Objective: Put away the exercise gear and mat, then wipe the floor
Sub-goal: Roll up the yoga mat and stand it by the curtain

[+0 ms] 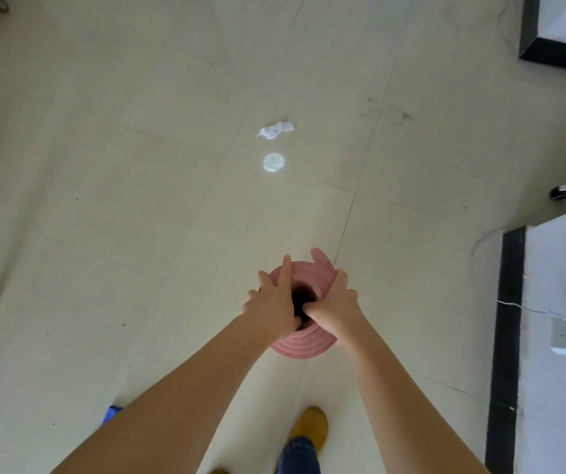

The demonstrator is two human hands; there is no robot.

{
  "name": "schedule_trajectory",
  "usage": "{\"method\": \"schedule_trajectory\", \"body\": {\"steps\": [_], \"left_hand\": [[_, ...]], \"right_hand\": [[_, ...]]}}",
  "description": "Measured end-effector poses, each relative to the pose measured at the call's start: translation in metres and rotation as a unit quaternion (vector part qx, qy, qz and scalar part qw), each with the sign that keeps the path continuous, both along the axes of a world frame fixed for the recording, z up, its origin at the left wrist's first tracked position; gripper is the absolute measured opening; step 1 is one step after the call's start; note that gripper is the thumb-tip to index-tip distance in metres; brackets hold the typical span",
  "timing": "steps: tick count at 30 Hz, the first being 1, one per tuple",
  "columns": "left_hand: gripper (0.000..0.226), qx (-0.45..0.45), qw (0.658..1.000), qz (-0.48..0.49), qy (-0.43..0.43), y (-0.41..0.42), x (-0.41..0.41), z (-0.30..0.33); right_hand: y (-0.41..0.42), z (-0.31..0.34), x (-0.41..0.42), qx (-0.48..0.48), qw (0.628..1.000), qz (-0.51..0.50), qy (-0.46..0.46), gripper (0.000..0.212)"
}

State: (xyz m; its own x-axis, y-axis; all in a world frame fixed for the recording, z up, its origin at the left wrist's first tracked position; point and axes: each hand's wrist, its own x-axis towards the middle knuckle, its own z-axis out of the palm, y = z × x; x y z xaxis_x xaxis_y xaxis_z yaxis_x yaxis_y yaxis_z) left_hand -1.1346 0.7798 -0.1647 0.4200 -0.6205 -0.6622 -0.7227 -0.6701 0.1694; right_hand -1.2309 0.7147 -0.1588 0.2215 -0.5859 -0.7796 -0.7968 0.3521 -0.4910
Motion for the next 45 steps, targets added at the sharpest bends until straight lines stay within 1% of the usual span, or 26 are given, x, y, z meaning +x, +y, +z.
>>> {"method": "schedule_trajectory", "body": {"steps": [2,3,4,5,6,7,9,11,13,15,17,20,22,23,26,28,30,31,33,35,37,39,40,41,42,45], "left_hand": [[0.096,-0.052,0.998,0.031,0.022,0.001,0.002,-0.001],[0.096,-0.084,0.991,0.092,0.052,0.004,0.004,-0.002],[0.096,-0.108,0.971,0.190,0.100,0.007,0.005,-0.003],[0.096,-0.121,0.937,0.291,0.148,0.011,0.007,-0.005],[0.092,-0.125,0.905,0.363,0.183,0.015,0.008,-0.006],[0.084,-0.126,0.887,0.394,0.207,0.019,0.009,-0.007],[0.067,-0.117,0.888,0.382,0.227,0.024,0.012,-0.006],[0.053,-0.098,0.911,0.337,0.216,0.025,0.013,0.004],[0.057,-0.088,0.951,0.235,0.180,0.024,0.016,0.012],[0.062,-0.080,0.977,0.120,0.156,0.024,0.017,0.020],[0.057,-0.077,0.983,0.042,0.160,0.028,0.020,0.027],[0.046,-0.071,0.982,-0.029,0.171,0.042,0.024,0.047],[0.047,-0.065,0.979,-0.083,0.173,0.056,0.025,0.071],[0.052,-0.065,0.977,-0.114,0.168,0.061,0.024,0.081],[0.083,-0.070,0.958,-0.224,0.163,0.074,0.011,0.127],[0.095,-0.044,0.934,-0.299,0.188,0.081,-0.006,0.156],[0.092,0.006,0.902,-0.384,0.196,0.090,-0.036,0.185],[0.086,0.018,0.892,-0.409,0.191,0.092,-0.046,0.192],[0.072,0.028,0.862,-0.472,0.184,0.111,-0.081,0.213],[0.063,0.038,0.832,-0.521,0.184,0.140,-0.117,0.225],[0.062,0.063,0.805,-0.559,0.191,0.176,-0.152,0.231],[0.063,0.084,0.773,-0.597,0.196,0.221,-0.184,0.236],[0.062,0.088,0.759,-0.613,0.201,0.246,-0.198,0.238],[0.060,0.090,0.746,-0.626,0.208,0.273,-0.212,0.238],[0.058,0.090,0.736,-0.635,0.216,0.300,-0.226,0.238],[0.056,0.095,0.699,-0.670,0.230,0.397,-0.266,0.241]], "right_hand": [[-0.001,-0.002,-0.002,-0.046,0.998,-0.016,0.025,0.067],[-0.002,-0.003,-0.004,-0.062,0.997,-0.020,0.035,0.065],[-0.004,-0.004,-0.005,-0.070,0.997,-0.017,0.035,0.062],[-0.004,-0.004,-0.006,-0.069,0.997,-0.008,0.026,0.059],[-0.004,-0.003,-0.007,-0.063,0.998,0.004,0.015,0.057],[-0.003,-0.003,-0.008,-0.057,0.998,0.016,0.007,0.056],[0.001,0.000,-0.011,-0.058,0.998,0.032,-0.003,0.056],[0.007,0.004,-0.015,-0.065,0.997,0.043,-0.008,0.055],[0.014,0.009,-0.022,-0.077,0.995,0.059,-0.008,0.052],[0.023,0.016,-0.026,-0.089,0.993,0.073,-0.004,0.048],[0.034,0.027,-0.028,-0.101,0.992,0.077,0.004,0.046],[0.060,0.054,-0.031,-0.112,0.992,0.055,0.016,0.047],[0.085,0.078,-0.035,-0.119,0.992,0.028,0.024,0.050],[0.097,0.090,-0.038,-0.122,0.992,0.009,0.030,0.052],[0.136,0.130,-0.056,-0.127,0.989,-0.051,0.052,0.056],[0.162,0.152,-0.075,-0.130,0.986,-0.082,0.071,0.057],[0.199,0.178,-0.100,-0.132,0.980,-0.123,0.087,0.057],[0.209,0.185,-0.105,-0.133,0.978,-0.130,0.090,0.057],[0.251,0.203,-0.128,-0.135,0.968,-0.187,0.102,0.058],[0.299,0.214,-0.151,-0.139,0.951,-0.251,0.113,0.058],[0.352,0.221,-0.171,-0.138,0.930,-0.318,0.124,0.057],[0.412,0.225,-0.186,-0.138,0.900,-0.395,0.127,0.058],[0.444,0.226,-0.192,-0.142,0.877,-0.441,0.128,0.058],[0.477,0.227,-0.198,-0.151,0.848,-0.491,0.128,0.057],[0.511,0.229,-0.202,-0.162,0.812,-0.547,0.129,0.057],[0.624,0.231,-0.209,-0.180,0.678,-0.701,0.129,0.063]]}}
